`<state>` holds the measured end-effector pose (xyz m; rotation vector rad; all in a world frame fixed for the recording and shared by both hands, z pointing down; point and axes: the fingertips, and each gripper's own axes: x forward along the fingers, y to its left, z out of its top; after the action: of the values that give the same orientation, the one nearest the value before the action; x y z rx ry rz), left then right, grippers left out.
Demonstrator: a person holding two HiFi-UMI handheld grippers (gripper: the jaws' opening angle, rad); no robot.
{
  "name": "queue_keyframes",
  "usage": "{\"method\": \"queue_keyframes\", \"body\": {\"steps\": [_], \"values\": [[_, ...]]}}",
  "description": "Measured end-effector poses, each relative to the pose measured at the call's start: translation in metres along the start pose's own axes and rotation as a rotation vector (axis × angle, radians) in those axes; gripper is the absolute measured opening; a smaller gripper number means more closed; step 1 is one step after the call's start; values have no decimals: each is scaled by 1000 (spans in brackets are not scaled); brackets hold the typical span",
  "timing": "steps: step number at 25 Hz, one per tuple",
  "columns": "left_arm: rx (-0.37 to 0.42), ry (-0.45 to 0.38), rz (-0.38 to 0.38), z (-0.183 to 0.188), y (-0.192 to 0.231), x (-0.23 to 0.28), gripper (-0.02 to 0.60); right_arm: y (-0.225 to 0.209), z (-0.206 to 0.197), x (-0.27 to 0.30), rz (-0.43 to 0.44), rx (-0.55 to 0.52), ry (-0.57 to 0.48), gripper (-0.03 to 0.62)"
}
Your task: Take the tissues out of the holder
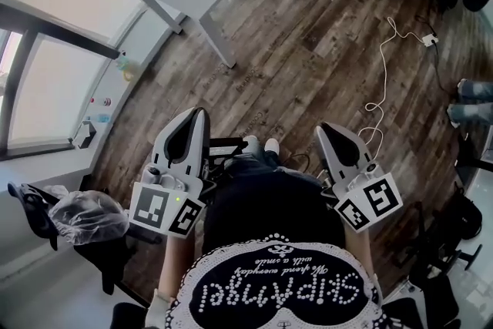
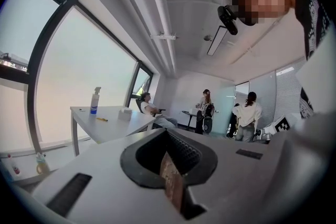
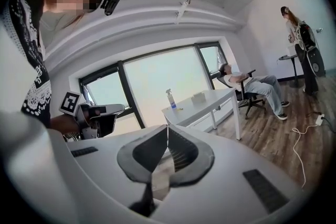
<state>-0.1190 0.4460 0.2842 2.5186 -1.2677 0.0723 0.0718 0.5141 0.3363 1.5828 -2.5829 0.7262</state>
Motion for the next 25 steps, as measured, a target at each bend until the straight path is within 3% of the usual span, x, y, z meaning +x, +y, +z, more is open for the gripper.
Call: {"method": "queue_keyframes", "body": {"steps": [12,17,25], "values": [[-19,18,-54,-2,-5,16,2,-11,-1,4,-29,-3,23,12],[-70,23,-50,0,14,29,2,-17,1,20,-53,-6,46,12],[-75,26,-60,20,58,63,2,-21,17,69,-78,-2,73,12]]}}
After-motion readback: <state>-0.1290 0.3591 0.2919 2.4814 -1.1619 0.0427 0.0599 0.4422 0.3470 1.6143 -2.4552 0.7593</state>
